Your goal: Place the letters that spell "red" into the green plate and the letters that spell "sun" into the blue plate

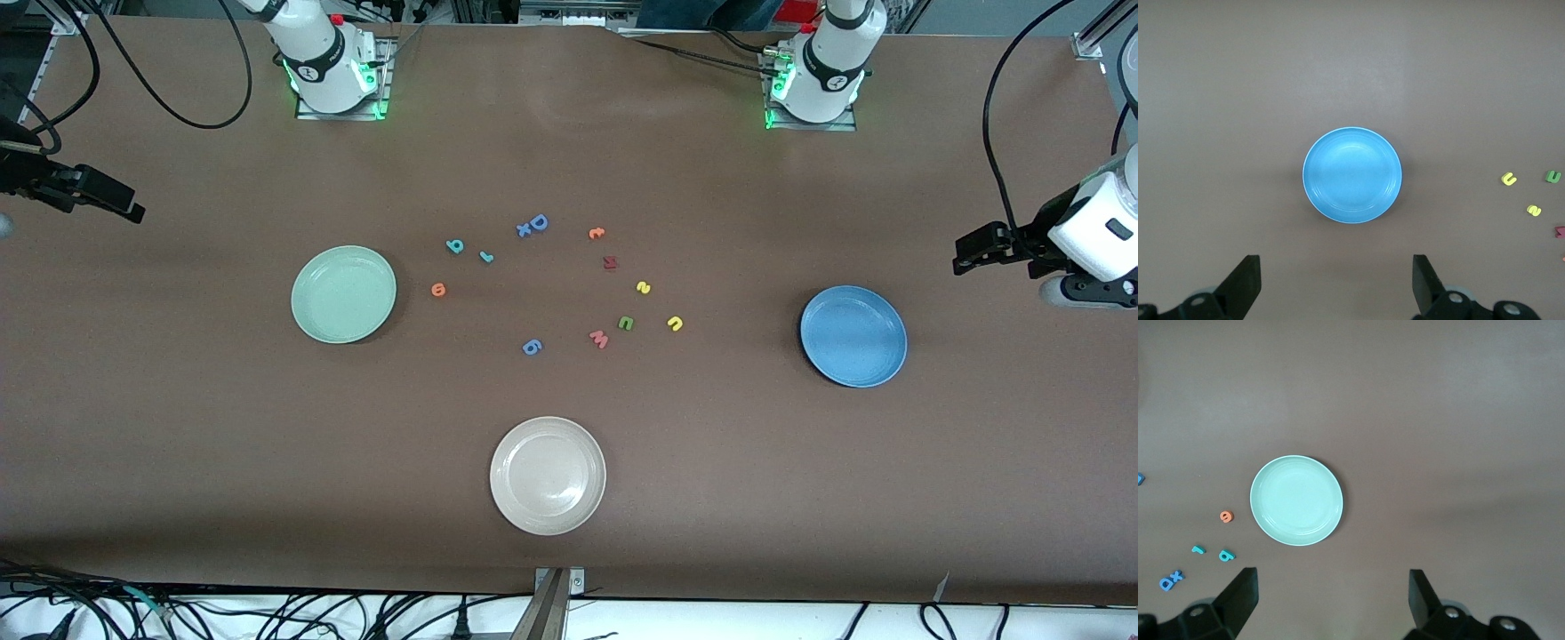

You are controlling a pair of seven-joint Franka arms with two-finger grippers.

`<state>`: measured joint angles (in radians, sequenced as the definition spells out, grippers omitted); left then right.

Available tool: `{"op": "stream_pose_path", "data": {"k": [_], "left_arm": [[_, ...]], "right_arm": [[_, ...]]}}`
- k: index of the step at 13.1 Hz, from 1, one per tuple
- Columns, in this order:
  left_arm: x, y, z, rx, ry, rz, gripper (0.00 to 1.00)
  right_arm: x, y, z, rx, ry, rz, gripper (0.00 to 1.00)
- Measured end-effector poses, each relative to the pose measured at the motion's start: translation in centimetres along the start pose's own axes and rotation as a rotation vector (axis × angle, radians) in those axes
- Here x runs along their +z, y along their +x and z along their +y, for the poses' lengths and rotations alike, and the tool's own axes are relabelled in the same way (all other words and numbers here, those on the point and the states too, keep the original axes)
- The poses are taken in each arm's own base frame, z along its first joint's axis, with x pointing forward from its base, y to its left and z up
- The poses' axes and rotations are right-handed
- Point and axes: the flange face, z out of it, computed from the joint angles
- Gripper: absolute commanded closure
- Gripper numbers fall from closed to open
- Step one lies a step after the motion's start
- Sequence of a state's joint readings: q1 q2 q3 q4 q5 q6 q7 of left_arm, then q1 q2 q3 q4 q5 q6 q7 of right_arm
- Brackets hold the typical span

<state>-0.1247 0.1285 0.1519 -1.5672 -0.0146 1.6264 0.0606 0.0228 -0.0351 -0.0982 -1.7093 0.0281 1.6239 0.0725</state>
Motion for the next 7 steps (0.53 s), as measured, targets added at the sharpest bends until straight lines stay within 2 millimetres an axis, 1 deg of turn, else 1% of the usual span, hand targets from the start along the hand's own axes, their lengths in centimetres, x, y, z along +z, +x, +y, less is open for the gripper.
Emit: {"op": "stream_pose_path", "data": {"k": [2, 5, 7], "left_arm": [[0.0, 0.0, 0.0, 0.000, 0.000, 0.000, 0.00], [0.0, 0.0, 0.0, 0.000, 0.000, 0.000, 0.00], [0.0, 0.0, 0.0, 0.000, 0.000, 0.000, 0.00]], "right_arm": [[-0.1, 0.0, -0.8, -0.015, 0.000, 0.002, 0.00], [-0.4, -0.1, -2.8, -0.050, -0.002, 0.011, 0.00], [-0.4, -0.2, -3.2, -0.054, -0.003, 0.009, 0.00]]}}
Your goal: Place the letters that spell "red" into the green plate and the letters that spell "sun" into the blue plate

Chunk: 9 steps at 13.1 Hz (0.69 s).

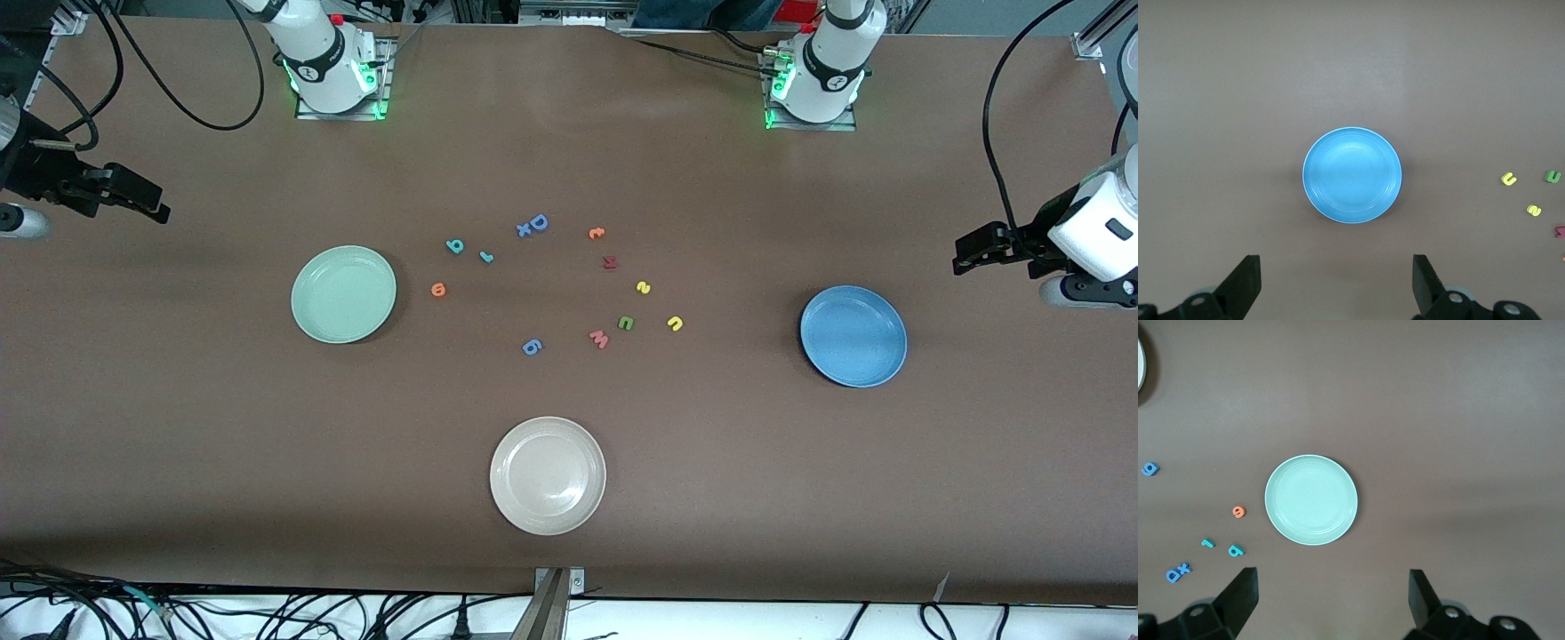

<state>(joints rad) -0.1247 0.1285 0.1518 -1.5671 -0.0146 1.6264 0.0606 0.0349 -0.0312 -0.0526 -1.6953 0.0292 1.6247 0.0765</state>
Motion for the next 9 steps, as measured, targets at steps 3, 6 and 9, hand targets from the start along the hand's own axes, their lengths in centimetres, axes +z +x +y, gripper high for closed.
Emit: {"op": "stream_pose_path", "data": {"k": [3, 6, 9], "left_arm": [[0.0, 0.0, 0.0, 0.000, 0.000, 0.000, 0.00], [0.0, 0.0, 0.0, 0.000, 0.000, 0.000, 0.00], [0.0, 0.0, 0.0, 0.000, 0.000, 0.000, 0.00]], "right_arm": [[0.2, 0.0, -0.2, 0.002, -0.001, -0.005, 0.00], [0.5, -0.3, -1.1, -0.013, -0.004, -0.030, 0.00], [0.7, -0.1, -1.4, -0.017, -0.005, -0.034, 0.00]]}}
